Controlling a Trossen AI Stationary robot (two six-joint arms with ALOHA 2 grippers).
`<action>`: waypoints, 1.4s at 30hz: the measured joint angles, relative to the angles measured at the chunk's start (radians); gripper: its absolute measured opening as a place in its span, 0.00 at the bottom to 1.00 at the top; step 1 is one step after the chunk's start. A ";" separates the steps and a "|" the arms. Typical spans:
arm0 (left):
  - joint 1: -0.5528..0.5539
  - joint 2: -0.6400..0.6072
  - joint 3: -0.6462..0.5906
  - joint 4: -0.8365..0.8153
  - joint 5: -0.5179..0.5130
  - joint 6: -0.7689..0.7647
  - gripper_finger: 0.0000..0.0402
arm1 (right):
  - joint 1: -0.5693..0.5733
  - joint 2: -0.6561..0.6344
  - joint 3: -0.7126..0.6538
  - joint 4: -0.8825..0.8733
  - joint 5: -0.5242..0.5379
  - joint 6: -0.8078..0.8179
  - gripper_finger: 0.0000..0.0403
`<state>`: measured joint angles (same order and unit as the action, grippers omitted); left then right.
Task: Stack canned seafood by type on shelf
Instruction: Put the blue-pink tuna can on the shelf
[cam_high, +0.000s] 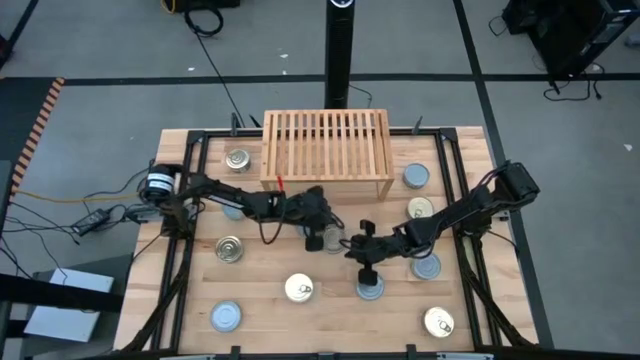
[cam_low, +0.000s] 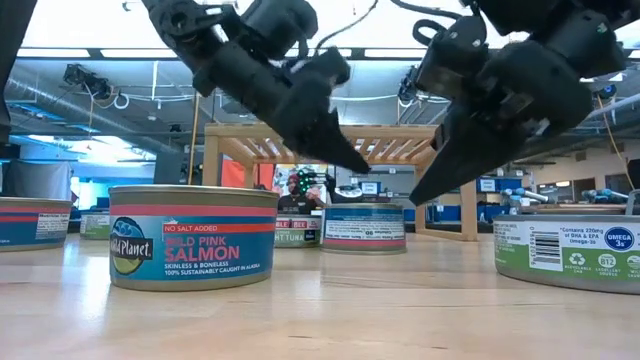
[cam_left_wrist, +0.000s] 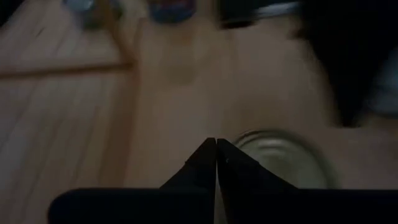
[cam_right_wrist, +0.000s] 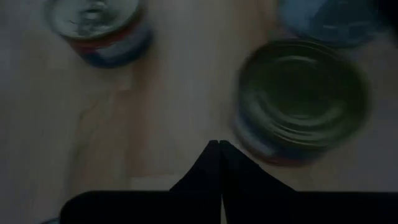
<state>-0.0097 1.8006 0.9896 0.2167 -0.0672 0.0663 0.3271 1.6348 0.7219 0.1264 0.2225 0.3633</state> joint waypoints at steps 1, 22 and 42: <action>0.007 0.003 -0.001 -0.004 -0.006 -0.007 0.05 | -0.001 0.008 0.000 0.005 -0.001 -0.003 0.01; 0.045 0.088 0.003 -0.004 0.066 0.004 0.05 | -0.073 0.098 0.028 0.080 -0.003 -0.017 0.01; 0.038 0.087 0.003 -0.028 0.109 0.009 0.05 | -0.071 0.085 0.147 -0.039 0.113 -0.092 0.01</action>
<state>0.0280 1.8877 0.9928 0.1889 0.0422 0.0753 0.2565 1.7198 0.8688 0.0876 0.3355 0.2712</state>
